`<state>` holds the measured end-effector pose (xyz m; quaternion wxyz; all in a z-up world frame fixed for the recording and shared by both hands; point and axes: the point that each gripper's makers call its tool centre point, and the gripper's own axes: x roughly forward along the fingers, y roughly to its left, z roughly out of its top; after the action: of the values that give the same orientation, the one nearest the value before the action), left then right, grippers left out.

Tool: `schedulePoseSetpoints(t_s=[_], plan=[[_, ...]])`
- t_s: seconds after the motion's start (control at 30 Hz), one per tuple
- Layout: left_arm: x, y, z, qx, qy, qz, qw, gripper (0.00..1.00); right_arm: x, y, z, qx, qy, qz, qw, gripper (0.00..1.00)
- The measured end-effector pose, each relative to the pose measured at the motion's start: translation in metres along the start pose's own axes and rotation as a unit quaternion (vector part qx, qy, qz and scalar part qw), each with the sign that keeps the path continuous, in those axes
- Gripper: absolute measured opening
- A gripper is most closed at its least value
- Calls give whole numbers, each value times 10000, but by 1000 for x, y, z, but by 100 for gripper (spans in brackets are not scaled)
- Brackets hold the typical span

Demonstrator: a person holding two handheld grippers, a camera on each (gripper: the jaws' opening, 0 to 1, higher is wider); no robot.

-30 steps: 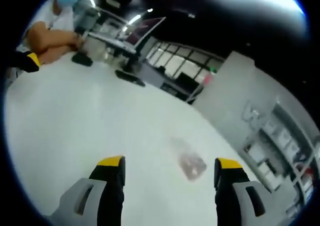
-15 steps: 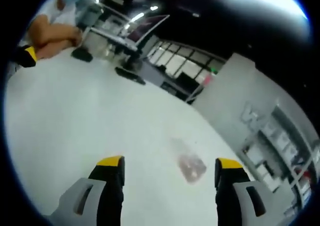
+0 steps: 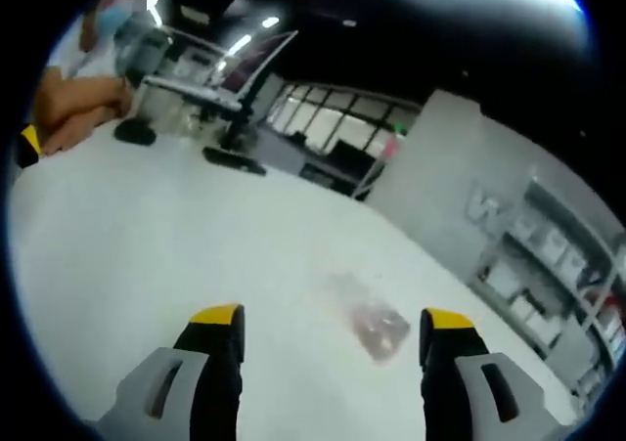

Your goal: Open the resealable bag by pulling the two sides of the seal apart until the entire bag opening is separated and visibly accessible.

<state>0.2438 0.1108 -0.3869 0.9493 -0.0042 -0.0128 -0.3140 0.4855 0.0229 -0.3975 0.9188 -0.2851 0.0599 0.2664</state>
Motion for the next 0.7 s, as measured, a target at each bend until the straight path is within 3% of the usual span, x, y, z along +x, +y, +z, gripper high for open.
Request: schedulePoseSetpoints(t_s=[0.27,0.57,0.7], plan=[[0,-1,1,23,-9,33,10000,81,2,0,3,135,-67,-10,9999,71],[3,-9,2,32,-36,-84,10000,81,8,-5,2,762,-173,-83,9969,71],[3,-8,1,36,-21,-82,10000,81,12,-5,-1,848,-143,-106,9962,71]])
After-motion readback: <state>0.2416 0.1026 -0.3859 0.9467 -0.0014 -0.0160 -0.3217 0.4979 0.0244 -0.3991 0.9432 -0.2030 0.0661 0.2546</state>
